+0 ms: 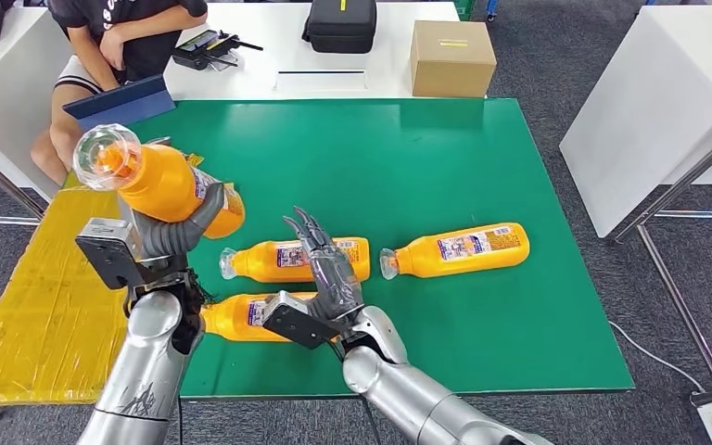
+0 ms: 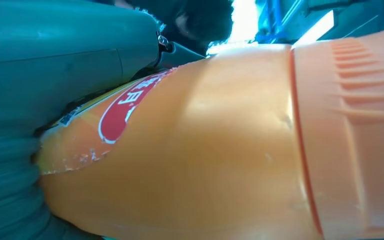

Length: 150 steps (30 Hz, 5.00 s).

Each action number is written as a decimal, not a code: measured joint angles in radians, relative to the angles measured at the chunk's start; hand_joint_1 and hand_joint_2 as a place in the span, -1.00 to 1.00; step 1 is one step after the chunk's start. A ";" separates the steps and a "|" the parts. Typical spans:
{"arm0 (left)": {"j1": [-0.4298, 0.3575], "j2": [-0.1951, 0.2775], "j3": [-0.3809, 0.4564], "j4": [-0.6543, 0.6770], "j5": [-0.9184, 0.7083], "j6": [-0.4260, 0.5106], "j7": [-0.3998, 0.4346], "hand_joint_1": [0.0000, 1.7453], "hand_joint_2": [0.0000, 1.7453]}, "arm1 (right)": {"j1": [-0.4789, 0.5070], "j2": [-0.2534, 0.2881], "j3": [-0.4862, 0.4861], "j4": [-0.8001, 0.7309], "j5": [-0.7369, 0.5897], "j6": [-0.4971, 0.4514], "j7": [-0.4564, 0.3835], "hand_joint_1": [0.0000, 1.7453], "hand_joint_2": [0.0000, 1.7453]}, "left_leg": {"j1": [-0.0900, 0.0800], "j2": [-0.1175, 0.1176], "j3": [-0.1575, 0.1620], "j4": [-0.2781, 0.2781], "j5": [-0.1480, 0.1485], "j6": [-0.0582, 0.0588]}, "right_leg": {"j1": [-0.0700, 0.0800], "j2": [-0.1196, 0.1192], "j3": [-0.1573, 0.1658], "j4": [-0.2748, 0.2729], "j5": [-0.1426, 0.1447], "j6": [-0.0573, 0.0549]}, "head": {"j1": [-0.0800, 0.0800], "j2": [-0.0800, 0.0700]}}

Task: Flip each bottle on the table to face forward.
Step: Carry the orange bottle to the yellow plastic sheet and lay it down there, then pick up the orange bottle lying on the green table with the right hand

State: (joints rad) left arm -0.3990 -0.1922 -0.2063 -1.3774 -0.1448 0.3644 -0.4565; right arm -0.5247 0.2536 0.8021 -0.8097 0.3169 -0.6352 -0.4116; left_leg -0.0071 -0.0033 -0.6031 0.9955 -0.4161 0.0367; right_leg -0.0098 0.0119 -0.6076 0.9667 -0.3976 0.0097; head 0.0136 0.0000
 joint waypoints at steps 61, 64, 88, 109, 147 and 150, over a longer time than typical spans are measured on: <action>-0.275 0.419 -0.102 0.927 -1.381 0.333 0.504 1.00 1.00 | 0.676 -0.369 -0.795 -1.028 0.634 -0.050 0.193 -1.00 1.00 | 0.000 -0.001 -0.001 0.000 -0.001 0.000 | -0.003 -0.001 -0.001 -0.001 -0.001 0.000 | 0.000 0.000; -0.271 0.420 -0.097 0.927 -1.381 0.333 0.505 1.00 1.00 | 0.675 -0.367 -0.793 -1.028 0.636 -0.048 0.195 -1.00 1.00 | 0.000 -0.001 -0.001 0.000 -0.001 0.000 | -0.003 -0.001 -0.001 -0.001 -0.001 0.000 | 0.000 0.000; -0.256 0.420 -0.042 0.927 -1.400 0.334 0.508 -1.00 1.00 | 0.679 -0.355 -0.790 -1.028 0.653 -0.039 0.213 -1.00 1.00 | 0.000 -0.001 0.000 0.000 -0.001 0.000 | -0.003 -0.001 0.000 -0.001 0.000 0.000 | 0.000 0.000; -0.203 0.309 0.169 0.762 -0.702 0.079 -0.002 -1.00 1.00 | 0.633 -0.394 -0.795 -1.022 0.791 0.071 0.316 -1.00 1.00 | -0.001 -0.001 0.000 0.000 -0.001 0.000 | -0.003 -0.001 0.000 -0.001 0.000 0.000 | 0.000 0.000; 0.004 0.201 -0.007 0.054 -0.039 -0.374 -0.063 -1.00 1.00 | 0.197 -0.778 -0.747 -0.568 0.679 0.691 0.188 -1.00 1.00 | 0.000 -0.001 0.000 0.000 -0.001 0.001 | -0.005 -0.002 0.000 -0.001 0.000 0.000 | 0.000 0.000; -0.014 0.199 -0.011 0.056 -0.030 -0.376 -0.063 -1.00 1.00 | 0.136 -0.780 -0.705 -0.495 0.656 0.722 0.151 -1.00 1.00 | -0.001 -0.001 0.000 0.000 -0.001 0.001 | -0.005 -0.002 0.000 -0.001 0.000 0.001 | 0.000 0.000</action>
State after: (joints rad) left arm -0.4135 0.0068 -0.2177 -1.3215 -0.1752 -0.0112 -0.5190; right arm -0.3890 -0.5259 0.0974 -1.3049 0.9733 0.0873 -0.2607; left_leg -0.0076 -0.0043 -0.6035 0.9956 -0.4170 0.0376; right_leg -0.0149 0.0098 -0.6073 0.9658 -0.3973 0.0102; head 0.0134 0.0000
